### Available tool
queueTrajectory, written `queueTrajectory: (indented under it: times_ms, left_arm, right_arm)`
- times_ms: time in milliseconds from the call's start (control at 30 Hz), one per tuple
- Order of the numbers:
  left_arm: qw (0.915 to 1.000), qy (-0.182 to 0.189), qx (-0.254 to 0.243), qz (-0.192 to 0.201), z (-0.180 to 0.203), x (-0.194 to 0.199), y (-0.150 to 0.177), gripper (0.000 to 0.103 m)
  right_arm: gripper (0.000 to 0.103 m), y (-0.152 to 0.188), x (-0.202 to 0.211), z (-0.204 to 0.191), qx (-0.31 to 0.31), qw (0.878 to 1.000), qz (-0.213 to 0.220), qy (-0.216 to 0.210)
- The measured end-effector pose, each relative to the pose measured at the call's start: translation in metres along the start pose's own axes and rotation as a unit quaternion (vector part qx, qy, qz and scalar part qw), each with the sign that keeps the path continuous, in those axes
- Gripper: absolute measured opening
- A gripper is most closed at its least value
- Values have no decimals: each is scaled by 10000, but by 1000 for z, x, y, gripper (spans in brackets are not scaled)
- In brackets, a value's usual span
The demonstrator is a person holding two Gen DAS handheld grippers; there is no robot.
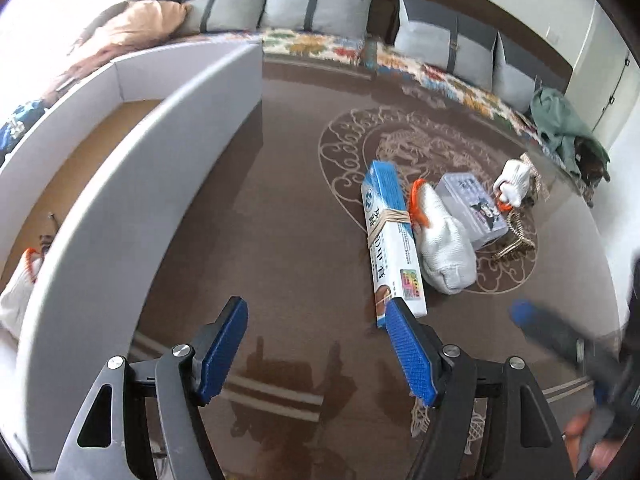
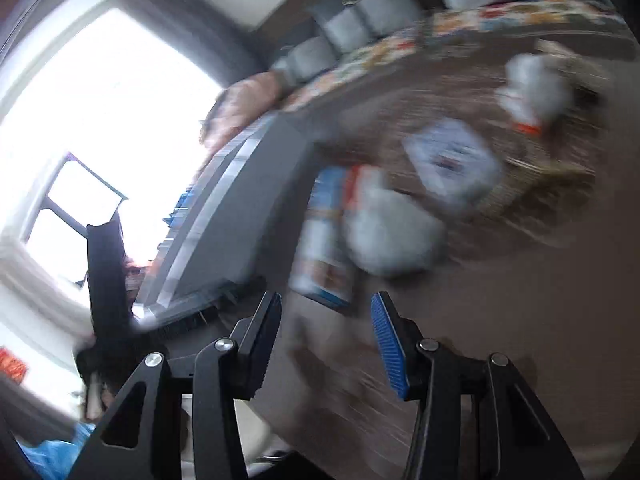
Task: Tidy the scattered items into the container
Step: 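Grasp the ointment box with the left gripper while the right grasps a white knit glove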
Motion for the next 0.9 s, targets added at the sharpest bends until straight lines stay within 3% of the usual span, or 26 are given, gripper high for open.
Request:
queueTrajectory:
  times_ms: [67,100,167,267,367,467,567,633,733,900]
  left_arm:
    - [10000,-37,25,11,-5,6,5,71]
    - [10000,-46,42,-5,-8,7,7,71]
    - [9999,-20,105,-82,-14,7,11,71]
    - [9997,-23,172,-142,-23,6,19,71]
    - [9996,-47,235,-173,-33,7,28,71]
    - [9993,-55,297,-199,-38,7,30,71]
    - [9993,-102,286,-226,-40,7,30,71]
    - [9995,-144,216,-198,-37,7,28,71]
    - [9996,-176,62,-211,-24,0,21,71]
    - [9996,-187,-135,-143,3,-10,4,71]
  right_arm:
    - [48,-19,-19,-15,101,9998,-67,-165]
    - [48,-26,-27,-18,205,9998,-71,-28]
    - [48,-42,-51,-18,568,9937,-151,956]
    - [48,-44,-84,-18,782,9852,-564,1417]
    - [49,-41,-107,-30,824,9855,-805,1243]
    - [48,-37,-120,-45,696,9904,-992,671]
    - [49,-43,-106,-51,719,9936,-715,500]
    - [49,-57,-76,-43,792,9935,-199,791]
    - [49,-77,-36,-18,1033,9843,249,1411]
    - [49,-65,-45,9,2141,9562,-579,1911]
Point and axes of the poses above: each gripper's, at about its wrist camera, not at the fingertips, and x roughly against the way its jaws point, z to its right, y to its underside, the point moved 6 cm from there along -x, roughly the way its jaws point, and after that the axes turned 3 degrees about -z, right-handed, at the moved point
